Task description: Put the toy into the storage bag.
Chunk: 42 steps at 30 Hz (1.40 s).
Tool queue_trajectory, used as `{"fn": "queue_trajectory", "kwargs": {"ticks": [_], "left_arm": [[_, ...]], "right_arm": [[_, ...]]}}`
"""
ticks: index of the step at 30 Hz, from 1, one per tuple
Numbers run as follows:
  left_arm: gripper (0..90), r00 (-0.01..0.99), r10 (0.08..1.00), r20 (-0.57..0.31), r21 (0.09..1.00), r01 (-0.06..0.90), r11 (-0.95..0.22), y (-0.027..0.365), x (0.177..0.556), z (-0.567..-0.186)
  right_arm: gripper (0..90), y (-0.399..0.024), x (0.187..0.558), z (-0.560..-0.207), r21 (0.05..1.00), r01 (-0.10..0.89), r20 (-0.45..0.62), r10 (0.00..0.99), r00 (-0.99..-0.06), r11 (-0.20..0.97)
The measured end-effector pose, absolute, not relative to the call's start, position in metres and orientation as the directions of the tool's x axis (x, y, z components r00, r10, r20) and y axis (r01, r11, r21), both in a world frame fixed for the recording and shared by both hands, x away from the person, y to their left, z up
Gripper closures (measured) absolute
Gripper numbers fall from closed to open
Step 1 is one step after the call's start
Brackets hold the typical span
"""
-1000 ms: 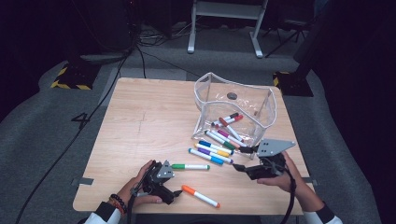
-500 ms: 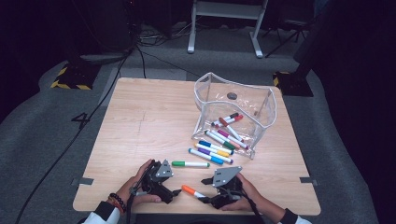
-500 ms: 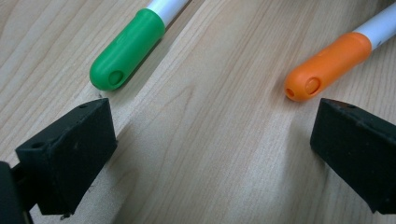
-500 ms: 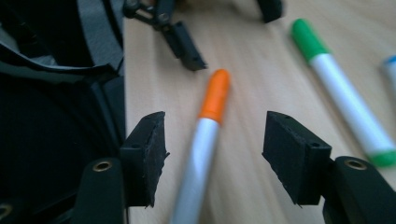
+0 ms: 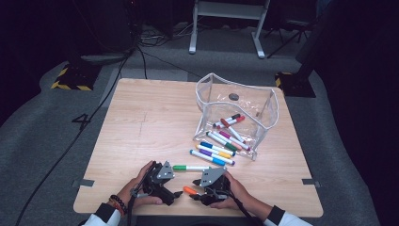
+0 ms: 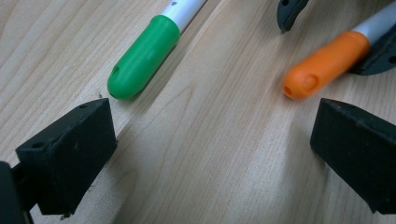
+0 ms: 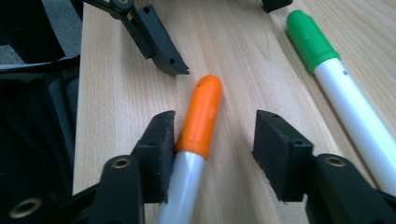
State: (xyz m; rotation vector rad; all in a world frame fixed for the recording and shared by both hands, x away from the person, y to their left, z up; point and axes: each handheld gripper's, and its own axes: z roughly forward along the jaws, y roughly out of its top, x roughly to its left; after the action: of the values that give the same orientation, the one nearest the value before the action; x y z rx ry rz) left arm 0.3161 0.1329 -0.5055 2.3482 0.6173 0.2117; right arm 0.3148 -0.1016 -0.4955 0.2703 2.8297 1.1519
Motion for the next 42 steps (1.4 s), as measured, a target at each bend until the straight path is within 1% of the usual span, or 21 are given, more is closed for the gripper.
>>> {"fn": "queue_trajectory", "kwargs": {"ticks": [2,8,15,17,19,24,34,42], "left_arm": [[0.5,0.873,0.487,-0.017,0.662,0.374,-0.649,0.133,0.316,-0.505],[0.5,0.873,0.488,-0.016,0.662,0.375,-0.649,0.133,0.316,-0.505],[0.5,0.872,0.489,-0.018,0.664,0.376,-0.647,0.133,0.316,-0.506],[0.5,0.872,0.490,-0.018,0.664,0.377,-0.646,0.133,0.316,-0.506],[0.5,0.871,0.491,-0.018,0.664,0.377,-0.646,0.133,0.316,-0.506],[0.5,0.871,0.490,-0.018,0.664,0.377,-0.646,0.133,0.316,-0.506],[0.5,0.871,0.490,-0.018,0.664,0.377,-0.646,0.133,0.316,-0.506],[0.5,0.871,0.491,-0.019,0.664,0.378,-0.645,0.133,0.316,-0.506]], "right_arm": [[59.5,-0.104,0.316,-0.495,0.700,0.134,-0.005,0.192,-0.981,0.702],[73.3,-0.116,0.322,-0.495,0.701,0.140,-0.008,0.204,-0.979,0.699],[74.4,-0.138,0.330,-0.493,0.693,0.160,-0.017,0.238,-0.971,0.703],[74.5,-0.147,0.334,-0.493,0.692,0.164,-0.005,0.232,-0.973,0.703],[74.6,-0.158,0.338,-0.490,0.702,0.191,0.028,0.242,-0.970,0.686],[74.7,-0.182,0.342,-0.479,0.733,0.212,0.035,0.275,-0.961,0.646],[74.7,-0.219,0.343,-0.443,0.825,0.206,0.020,0.337,-0.941,0.527],[74.7,-0.242,0.339,-0.397,0.886,0.141,-0.047,0.388,-0.921,0.443]]}}
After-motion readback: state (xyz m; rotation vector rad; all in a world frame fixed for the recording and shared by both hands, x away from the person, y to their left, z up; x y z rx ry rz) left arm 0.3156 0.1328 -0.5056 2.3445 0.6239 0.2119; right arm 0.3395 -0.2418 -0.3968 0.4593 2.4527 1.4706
